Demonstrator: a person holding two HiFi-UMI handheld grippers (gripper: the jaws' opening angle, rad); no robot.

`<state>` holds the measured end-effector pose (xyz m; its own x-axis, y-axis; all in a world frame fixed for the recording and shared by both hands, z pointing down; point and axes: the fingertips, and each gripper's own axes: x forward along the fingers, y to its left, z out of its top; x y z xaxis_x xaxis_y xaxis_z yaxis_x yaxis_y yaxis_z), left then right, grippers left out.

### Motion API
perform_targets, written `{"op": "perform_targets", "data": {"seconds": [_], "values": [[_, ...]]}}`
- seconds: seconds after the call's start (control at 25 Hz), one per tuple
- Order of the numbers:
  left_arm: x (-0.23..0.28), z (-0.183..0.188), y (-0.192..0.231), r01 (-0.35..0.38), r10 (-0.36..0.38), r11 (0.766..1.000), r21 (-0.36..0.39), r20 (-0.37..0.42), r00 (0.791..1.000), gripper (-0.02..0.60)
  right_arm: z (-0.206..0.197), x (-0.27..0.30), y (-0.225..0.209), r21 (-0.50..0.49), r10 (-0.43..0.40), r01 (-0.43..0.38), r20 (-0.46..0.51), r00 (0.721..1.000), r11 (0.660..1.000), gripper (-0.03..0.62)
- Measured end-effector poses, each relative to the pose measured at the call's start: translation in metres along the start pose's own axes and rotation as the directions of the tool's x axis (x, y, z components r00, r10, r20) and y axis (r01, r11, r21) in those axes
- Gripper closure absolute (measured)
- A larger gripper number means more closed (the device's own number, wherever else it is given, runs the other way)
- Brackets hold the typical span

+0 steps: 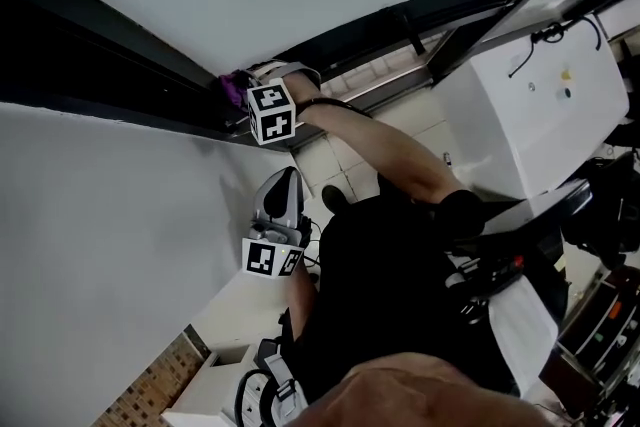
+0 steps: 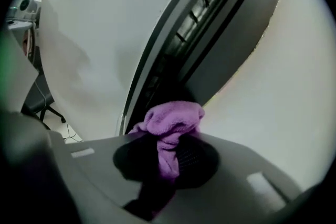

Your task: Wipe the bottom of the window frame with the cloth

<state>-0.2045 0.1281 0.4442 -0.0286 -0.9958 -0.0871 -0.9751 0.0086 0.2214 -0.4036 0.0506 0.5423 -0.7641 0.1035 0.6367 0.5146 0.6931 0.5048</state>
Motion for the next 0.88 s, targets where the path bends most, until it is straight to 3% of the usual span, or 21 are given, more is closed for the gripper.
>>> {"op": "perform_targets", "data": {"seconds": [0.24,0.36,0.44,0.56,0.64,0.76,0.88], "values": [[-0.003,0.000,0.003,-0.007,0.007,1.000,0.003,-0.007,1.000,0.581,-0.034,-0.017,-0.016,0.172,-0.071,0.095,-0.137,0.988,0.981,0.530],[-0.007,0.004,0.005,-0.021,0.021,1.000,-0.005,-0.009,1.000,0.581,-0.002,-0.015,-0.006,0.079,-0.056,0.059,-0.042,0.998,0.995,0.528],[-0.006,0.005,0.003,-0.027,0.027,1.000,-0.008,-0.010,1.000,0.581,0.008,-0.003,-0.006,0.025,-0.054,0.055,-0.028,0.998,0.998,0.528],[-0.006,0.003,0.002,-0.027,0.027,1.000,-0.012,-0.018,0.999,0.581,-0.004,-0.004,-0.007,0.099,-0.024,0.029,-0.058,0.998,0.995,0.530],[-0.007,0.003,0.004,-0.027,0.027,1.000,-0.006,-0.020,0.999,0.581,-0.027,-0.016,-0.013,0.147,-0.047,0.062,-0.102,0.994,0.987,0.530],[-0.007,0.002,0.009,-0.024,0.024,1.000,0.006,-0.015,1.000,0.581,-0.104,-0.058,-0.033,0.274,-0.129,0.195,-0.241,0.962,0.942,0.531],[-0.003,0.001,0.012,-0.019,0.019,1.000,0.001,-0.017,1.000,0.581,-0.153,-0.095,-0.051,0.256,-0.193,0.311,-0.400,0.896,0.915,0.530]]}}
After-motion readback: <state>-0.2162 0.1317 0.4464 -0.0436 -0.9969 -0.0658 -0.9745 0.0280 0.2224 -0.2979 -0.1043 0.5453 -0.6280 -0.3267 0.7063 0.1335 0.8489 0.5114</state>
